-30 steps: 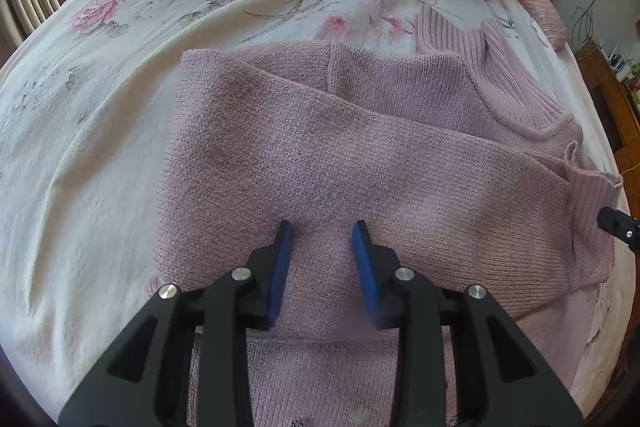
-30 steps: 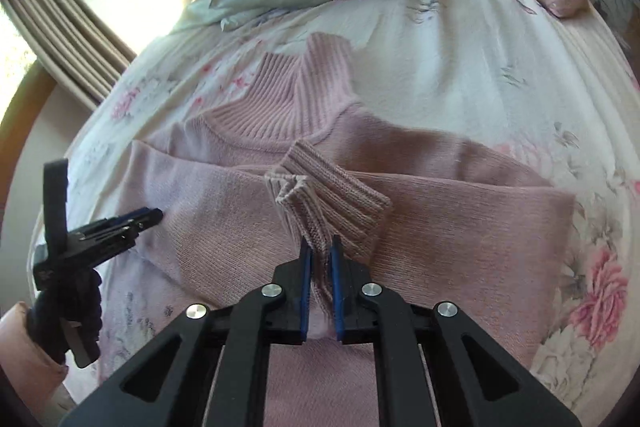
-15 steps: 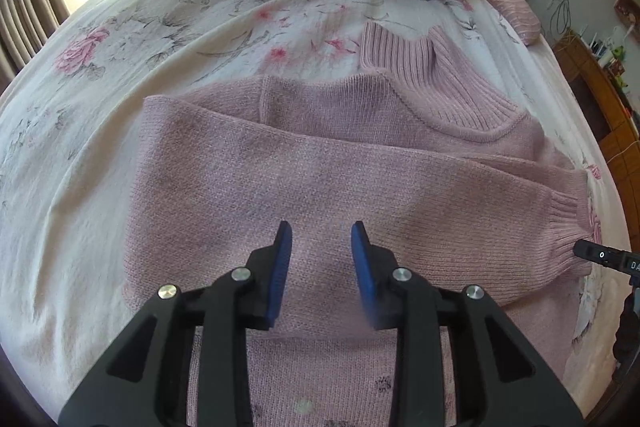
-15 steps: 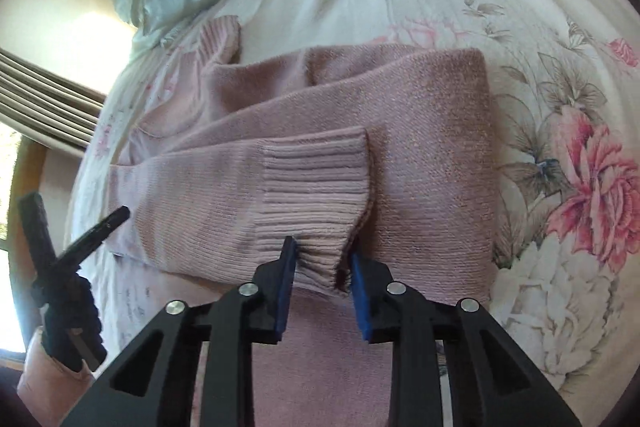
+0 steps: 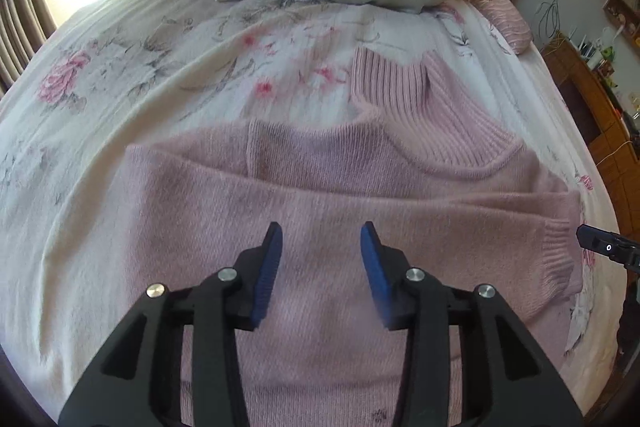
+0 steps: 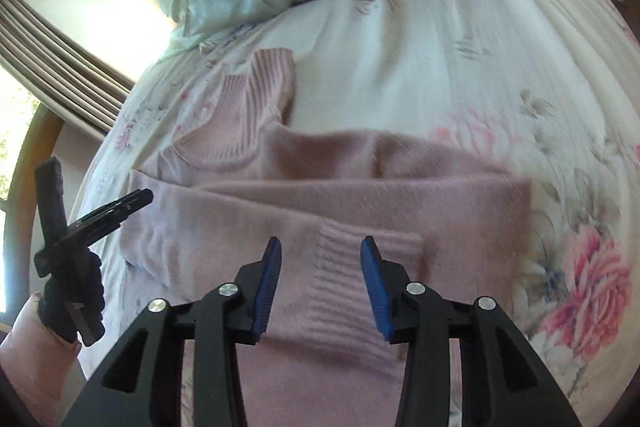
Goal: Fold small clothes
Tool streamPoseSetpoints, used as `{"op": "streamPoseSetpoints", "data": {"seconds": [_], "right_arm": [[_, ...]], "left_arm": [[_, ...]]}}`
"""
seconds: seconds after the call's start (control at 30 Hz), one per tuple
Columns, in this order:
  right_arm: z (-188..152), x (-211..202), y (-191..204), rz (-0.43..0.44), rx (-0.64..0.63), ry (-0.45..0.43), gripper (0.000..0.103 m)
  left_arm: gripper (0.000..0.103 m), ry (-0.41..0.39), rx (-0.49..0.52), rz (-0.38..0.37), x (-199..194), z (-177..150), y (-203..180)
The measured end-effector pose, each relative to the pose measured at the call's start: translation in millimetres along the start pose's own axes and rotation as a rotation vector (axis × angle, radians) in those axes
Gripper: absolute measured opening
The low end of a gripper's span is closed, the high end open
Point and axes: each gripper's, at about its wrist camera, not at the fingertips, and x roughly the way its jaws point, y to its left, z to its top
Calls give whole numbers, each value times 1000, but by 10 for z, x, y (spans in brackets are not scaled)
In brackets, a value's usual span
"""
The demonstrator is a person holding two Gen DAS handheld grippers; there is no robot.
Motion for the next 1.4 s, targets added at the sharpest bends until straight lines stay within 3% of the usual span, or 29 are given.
{"op": "streamPoseSetpoints", "data": {"seconds": [0.13, 0.2, 0.3, 0.4, 0.57, 0.63, 0.7, 0.8, 0.93, 1.13, 1.23, 1.4], "right_arm": [[588, 378, 158, 45, 7, 10, 48], [855, 598, 181, 71, 40, 23, 58], [1163, 960, 204, 25, 61, 68, 62], [1300, 1251, 218, -22, 54, 109, 62], [1325, 1480, 186, -2, 71, 102, 62], [1329, 1505, 195, 12, 67, 82, 53], [1324, 1473, 207, 103, 49, 67, 11], [1296, 1214, 316, 192, 16, -32, 11], [1134, 715, 425, 313, -53, -131, 11], [605, 32, 687, 373, -287, -190, 11], [222, -96, 767, 365, -379, -156, 12], [-521, -75, 638, 298, -446, 11, 32]], "left_arm": [[44, 14, -19, -47, 254, 436, -35], [44, 25, -53, -99, 371, 614, -23], [49, 52, -109, -142, 618, 827, -4], [48, 115, -149, -162, 905, 942, -15], [43, 152, -118, -151, 1207, 925, -145], [36, 123, -104, -166, 1202, 903, -188], [9, 107, -91, -206, 1157, 908, -199], [7, 38, -48, -284, 940, 905, -199], [6, -85, -10, -418, 412, 802, -117], [6, -209, 149, -529, -396, 286, -53], [7, -180, 217, -528, -555, -119, 3], [7, -40, 258, -453, -549, -874, 280]]}}
